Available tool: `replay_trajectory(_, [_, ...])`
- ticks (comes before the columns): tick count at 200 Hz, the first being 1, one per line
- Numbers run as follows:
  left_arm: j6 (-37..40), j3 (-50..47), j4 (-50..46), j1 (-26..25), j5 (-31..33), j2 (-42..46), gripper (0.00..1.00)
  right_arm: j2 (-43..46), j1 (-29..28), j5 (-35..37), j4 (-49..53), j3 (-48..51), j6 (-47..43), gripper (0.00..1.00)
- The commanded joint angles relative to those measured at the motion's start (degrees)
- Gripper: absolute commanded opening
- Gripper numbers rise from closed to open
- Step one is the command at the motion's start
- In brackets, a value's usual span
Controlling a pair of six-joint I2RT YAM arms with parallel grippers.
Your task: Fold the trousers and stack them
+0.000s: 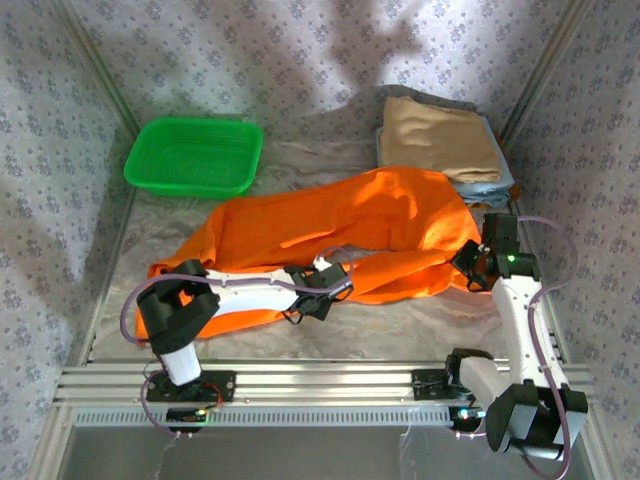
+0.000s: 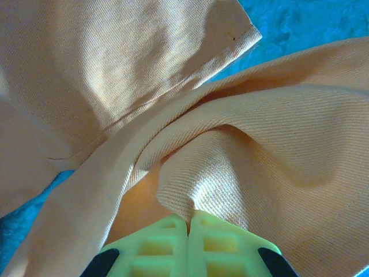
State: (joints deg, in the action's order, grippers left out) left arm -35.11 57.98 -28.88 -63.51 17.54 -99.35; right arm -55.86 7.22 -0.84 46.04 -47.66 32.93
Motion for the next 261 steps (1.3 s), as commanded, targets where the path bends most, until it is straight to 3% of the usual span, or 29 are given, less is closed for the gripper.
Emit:
replay_trajectory(1, [0.52,-0.31,-3.61,-0.13,2.79,3.70,0.00,0.00,0.07,0.89,-0.08,-1.59,-1.03,0.00])
replay_trajectory(49, [3.62,1.75,-8.94,0.79,6.57,14.92,0.00,-2.13,-1.00,1.61,-0.72,-4.36,-0.42,0.00])
replay_trajectory(118, [13.30,8.47,-8.64,18.09,-2.07,24.38,0.00,-17.61,-5.29,2.46,-6.90,-15.98,0.05,0.00])
replay_trajectory(147, [16.47,13.08,-9.05,22.02,-2.88,24.57,0.00,-22.78,-6.53,5.04,-6.34,-25.27,-1.90,0.00])
replay_trajectory(163, [15.73,12.10,-9.11,22.83,-3.52,26.14,0.00,-22.63,-6.95,7.21,-5.83,-23.72,-2.92,0.00])
replay_trajectory(179, [13.58,7.52,-8.29,22.86,-5.33,28.59,0.00,-21.55,-7.95,8.85,-5.76,-15.84,-3.16,0.00])
replay_trajectory(194, [10.77,1.43,-6.72,22.87,-6.97,31.55,0.00,-20.86,-7.70,8.75,-6.58,-7.24,-1.20,0.20])
replay_trajectory(203, [9.27,-2.18,-5.71,22.77,-7.69,33.50,0.00,-20.95,-7.13,8.60,-7.10,-3.39,-0.05,0.49])
replay_trajectory(208, [8.31,-4.16,-5.09,22.79,-7.88,34.69,0.00,-20.96,-6.82,9.19,-6.95,-2.01,0.81,0.57])
replay_trajectory(233, [5.05,-11.17,-3.05,22.72,-10.52,38.69,0.00,-19.30,-5.91,11.34,-6.71,-0.53,2.39,0.64])
replay_trajectory(261, [4.09,-14.70,-2.56,22.43,-10.44,40.69,0.00,-18.15,-7.21,5.46,-8.06,-4.73,5.51,0.64])
